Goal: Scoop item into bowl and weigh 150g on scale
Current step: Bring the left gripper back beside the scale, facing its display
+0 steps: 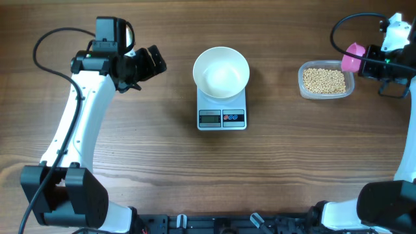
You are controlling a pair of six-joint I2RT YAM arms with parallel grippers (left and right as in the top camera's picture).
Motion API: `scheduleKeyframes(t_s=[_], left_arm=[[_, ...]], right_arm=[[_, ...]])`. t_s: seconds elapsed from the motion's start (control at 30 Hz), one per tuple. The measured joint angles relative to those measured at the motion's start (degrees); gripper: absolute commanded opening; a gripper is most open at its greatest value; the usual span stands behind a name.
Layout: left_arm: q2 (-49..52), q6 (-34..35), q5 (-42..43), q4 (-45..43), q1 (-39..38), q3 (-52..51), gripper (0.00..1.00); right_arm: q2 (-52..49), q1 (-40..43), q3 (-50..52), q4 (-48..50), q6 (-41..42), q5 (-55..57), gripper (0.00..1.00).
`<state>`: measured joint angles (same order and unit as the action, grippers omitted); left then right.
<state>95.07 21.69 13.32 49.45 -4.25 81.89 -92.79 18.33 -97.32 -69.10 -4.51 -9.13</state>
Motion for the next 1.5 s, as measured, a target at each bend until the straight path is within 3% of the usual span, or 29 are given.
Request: scheduleKeyframes(t_s=[0.2,0.37,0.57,0.7,0.93,1.13,1.5], left_arm=[[0.0,-6.5,4.5,3.5,-4.6,0.0,1.0],[0.0,-12.2,5.4,12.9,-10.3,0.0,1.0],[-0.7,-15.8,5.9,19.7,-14.1,0.0,1.0],[-6.3,-16.8,4.7,22.0,-14.2,-0.1,1.0],[-18.2,-17.1,2.4,19.6,-14.4,-6.8,1.0],[-14.3,-17.1,1.4,13.8,-16.7,-15.2,1.0],[-11.3,-16.5,-1.8,9.1,-22.2,-15.4,1.0]], right_arm=[[0.0,0.0,0.0,-0.8,0.0,0.7,0.04],[0.0,0.0,0.0,-1.0,0.0,0.9,0.04],[0.0,0.0,0.0,-1.0,0.0,1.3,0.04],[0.0,0.0,0.0,-1.0,0.0,1.3,0.04],[0.0,0.0,0.0,-0.9,0.0,1.3,0.04],[0.0,0.0,0.0,-0.7,0.0,1.3,0.04],[0.0,0.0,0.0,-1.0,0.0,1.3,0.04]])
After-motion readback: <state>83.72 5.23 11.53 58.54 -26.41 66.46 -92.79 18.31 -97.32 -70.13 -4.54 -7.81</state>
